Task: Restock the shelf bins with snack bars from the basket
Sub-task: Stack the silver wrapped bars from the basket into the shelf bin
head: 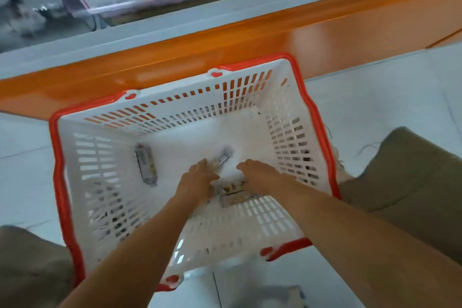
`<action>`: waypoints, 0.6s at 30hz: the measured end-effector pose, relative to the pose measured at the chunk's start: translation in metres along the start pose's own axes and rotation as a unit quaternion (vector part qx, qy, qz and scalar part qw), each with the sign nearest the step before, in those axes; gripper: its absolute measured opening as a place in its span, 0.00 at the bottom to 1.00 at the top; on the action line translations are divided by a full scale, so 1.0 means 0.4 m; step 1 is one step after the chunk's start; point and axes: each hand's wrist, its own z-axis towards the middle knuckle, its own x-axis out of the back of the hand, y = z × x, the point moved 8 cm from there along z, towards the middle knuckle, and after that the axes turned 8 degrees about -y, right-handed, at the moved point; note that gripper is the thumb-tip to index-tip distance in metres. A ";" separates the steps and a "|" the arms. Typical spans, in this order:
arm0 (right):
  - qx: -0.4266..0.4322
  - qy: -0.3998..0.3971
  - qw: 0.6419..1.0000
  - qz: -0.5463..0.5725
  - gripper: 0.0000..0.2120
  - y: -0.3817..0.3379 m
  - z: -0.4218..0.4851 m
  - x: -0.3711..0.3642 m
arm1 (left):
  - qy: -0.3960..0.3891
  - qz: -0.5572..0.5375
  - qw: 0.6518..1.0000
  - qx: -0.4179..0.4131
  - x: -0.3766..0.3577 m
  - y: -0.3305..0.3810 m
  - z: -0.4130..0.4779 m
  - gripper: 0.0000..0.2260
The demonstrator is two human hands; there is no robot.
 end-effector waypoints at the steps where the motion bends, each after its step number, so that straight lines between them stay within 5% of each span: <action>1: 0.001 0.002 1.000 -0.008 0.23 0.000 0.009 -0.005 | 0.000 0.004 1.000 -0.006 -0.006 -0.004 0.006 0.21; 5: 0.003 0.035 0.999 -0.016 0.23 -0.006 0.029 0.010 | 0.057 -0.010 0.998 -0.035 -0.004 -0.020 0.017 0.21; 9: 0.023 0.064 0.994 0.082 0.25 -0.009 0.034 0.041 | 0.138 -0.194 0.971 0.000 0.024 -0.049 0.003 0.10; 11: 0.025 0.089 0.980 0.179 0.25 -0.007 0.031 0.064 | 0.137 -0.335 0.931 0.041 0.028 -0.068 0.001 0.12; 15: 0.024 0.115 0.924 0.365 0.26 -0.021 0.028 0.108 | 0.067 -0.629 0.774 -0.001 0.044 -0.055 -0.023 0.12; 18: 0.049 0.115 0.872 0.473 0.23 -0.058 0.006 0.149 | 0.014 -0.652 0.756 -0.054 0.085 -0.025 -0.065 0.12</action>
